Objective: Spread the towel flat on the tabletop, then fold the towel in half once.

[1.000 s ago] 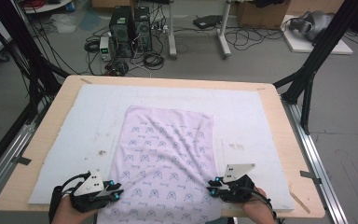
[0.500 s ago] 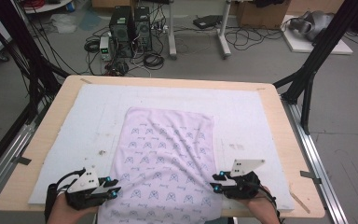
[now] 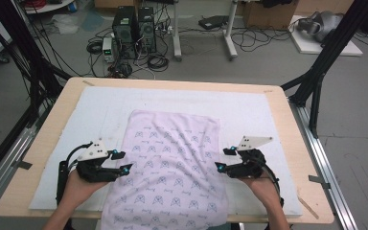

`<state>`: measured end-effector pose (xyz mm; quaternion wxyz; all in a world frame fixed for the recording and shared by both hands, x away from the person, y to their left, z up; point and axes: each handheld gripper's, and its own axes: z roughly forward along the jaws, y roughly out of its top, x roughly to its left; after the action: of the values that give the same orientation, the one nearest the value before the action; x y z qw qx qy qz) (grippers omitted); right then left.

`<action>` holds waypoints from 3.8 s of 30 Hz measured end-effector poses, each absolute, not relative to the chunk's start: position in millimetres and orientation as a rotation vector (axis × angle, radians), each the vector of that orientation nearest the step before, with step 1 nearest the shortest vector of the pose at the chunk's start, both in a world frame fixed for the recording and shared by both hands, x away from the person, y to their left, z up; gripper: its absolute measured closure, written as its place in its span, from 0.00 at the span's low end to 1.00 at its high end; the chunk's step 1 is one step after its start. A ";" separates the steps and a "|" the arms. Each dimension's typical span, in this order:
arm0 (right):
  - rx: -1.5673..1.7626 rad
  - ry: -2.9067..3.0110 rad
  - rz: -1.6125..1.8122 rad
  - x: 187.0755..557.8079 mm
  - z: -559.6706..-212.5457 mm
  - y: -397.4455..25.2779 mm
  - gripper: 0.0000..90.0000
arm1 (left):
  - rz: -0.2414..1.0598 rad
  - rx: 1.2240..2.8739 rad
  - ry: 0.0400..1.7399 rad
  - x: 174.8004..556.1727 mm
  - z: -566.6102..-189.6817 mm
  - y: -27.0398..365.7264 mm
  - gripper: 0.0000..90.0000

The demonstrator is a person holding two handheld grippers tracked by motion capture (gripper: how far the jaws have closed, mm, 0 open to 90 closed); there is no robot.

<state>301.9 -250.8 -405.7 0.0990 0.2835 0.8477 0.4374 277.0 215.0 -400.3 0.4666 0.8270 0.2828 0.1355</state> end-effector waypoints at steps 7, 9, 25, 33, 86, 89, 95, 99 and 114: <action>0.843 2.475 1.295 324.6 -392.1 -247.3 0.29 | 0.361 2.012 0.732 295.9 -392.6 213.3 0.47; 0.828 2.473 1.298 329.3 -388.9 -244.8 0.29 | 0.364 2.009 0.737 300.3 -390.8 212.9 0.47; 0.820 2.498 1.292 344.9 -389.0 -236.6 0.28 | 0.351 1.994 0.780 322.6 -390.3 214.4 0.44; 0.855 2.497 1.303 359.4 -388.6 -240.9 0.28 | 0.331 2.017 0.803 343.6 -386.3 214.9 0.44; 1.057 2.477 1.133 439.6 -423.1 -245.8 0.99 | 0.443 2.083 1.061 444.0 -422.9 207.8 0.96; 1.057 2.453 1.156 434.3 -414.4 -252.7 0.99 | 0.470 2.085 1.005 436.1 -411.2 210.3 0.96; 1.032 2.474 1.119 434.3 -417.0 -244.9 0.98 | 0.489 2.070 0.996 432.6 -408.5 212.4 0.96; 1.065 2.457 1.073 441.3 -422.8 -239.2 0.70 | 0.487 2.078 1.006 435.1 -412.4 211.9 0.96; 1.089 2.448 1.070 445.9 -427.5 -230.1 0.96 | 0.465 2.038 0.972 431.3 -405.1 213.3 0.96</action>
<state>445.9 -230.1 -427.5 0.1276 0.3744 0.8415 0.3679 431.3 213.3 -405.1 0.4061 0.8079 0.3853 0.1843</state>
